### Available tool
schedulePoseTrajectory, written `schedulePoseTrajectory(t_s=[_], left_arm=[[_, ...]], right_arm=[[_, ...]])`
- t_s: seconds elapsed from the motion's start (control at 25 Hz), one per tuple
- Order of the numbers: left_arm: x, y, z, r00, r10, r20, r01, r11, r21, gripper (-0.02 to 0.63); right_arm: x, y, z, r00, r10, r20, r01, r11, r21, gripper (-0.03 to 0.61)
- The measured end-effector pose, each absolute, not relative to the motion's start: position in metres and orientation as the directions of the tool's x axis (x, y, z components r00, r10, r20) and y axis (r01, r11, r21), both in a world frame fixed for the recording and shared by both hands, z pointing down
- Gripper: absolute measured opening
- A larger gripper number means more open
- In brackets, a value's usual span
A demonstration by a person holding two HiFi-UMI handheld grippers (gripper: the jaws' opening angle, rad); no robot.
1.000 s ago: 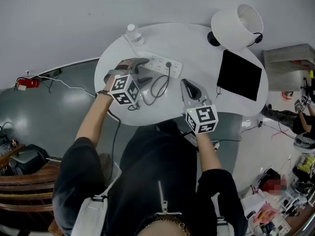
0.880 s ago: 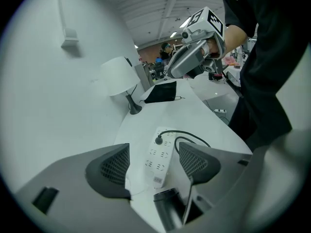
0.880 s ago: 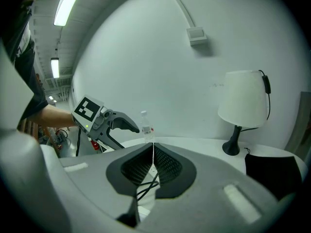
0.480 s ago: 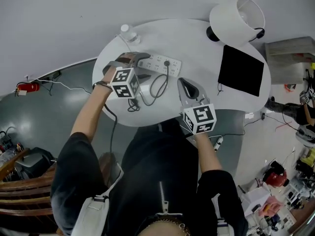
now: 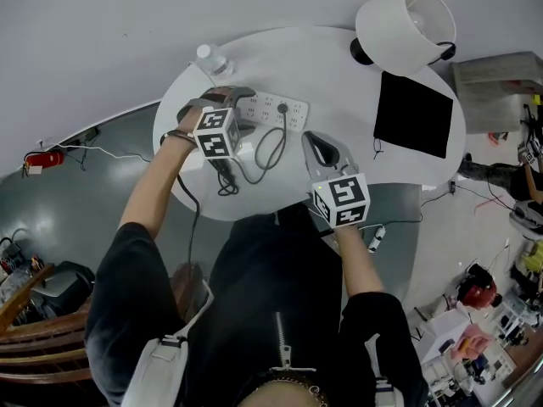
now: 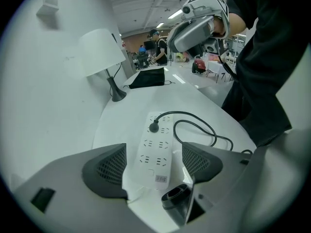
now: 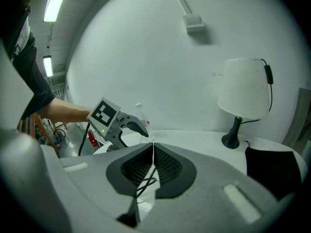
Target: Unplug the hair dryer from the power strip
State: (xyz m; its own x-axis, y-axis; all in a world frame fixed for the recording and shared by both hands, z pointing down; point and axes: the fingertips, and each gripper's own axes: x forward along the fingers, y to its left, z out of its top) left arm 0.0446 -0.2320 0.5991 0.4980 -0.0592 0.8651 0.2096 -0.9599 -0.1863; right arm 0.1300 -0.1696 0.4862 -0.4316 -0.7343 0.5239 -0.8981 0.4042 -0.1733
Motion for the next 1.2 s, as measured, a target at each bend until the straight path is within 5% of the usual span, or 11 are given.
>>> schedulePoseTrajectory(t_s=[1.2], left_arm=[[0.049, -0.249, 0.693, 0.249, 0.04, 0.968, 0.324, -0.945, -0.044, 0.373]], right_arm=[[0.114, -0.184, 0.538, -0.372, -0.616, 0.694, -0.907, 0.4, -0.132, 0.006]])
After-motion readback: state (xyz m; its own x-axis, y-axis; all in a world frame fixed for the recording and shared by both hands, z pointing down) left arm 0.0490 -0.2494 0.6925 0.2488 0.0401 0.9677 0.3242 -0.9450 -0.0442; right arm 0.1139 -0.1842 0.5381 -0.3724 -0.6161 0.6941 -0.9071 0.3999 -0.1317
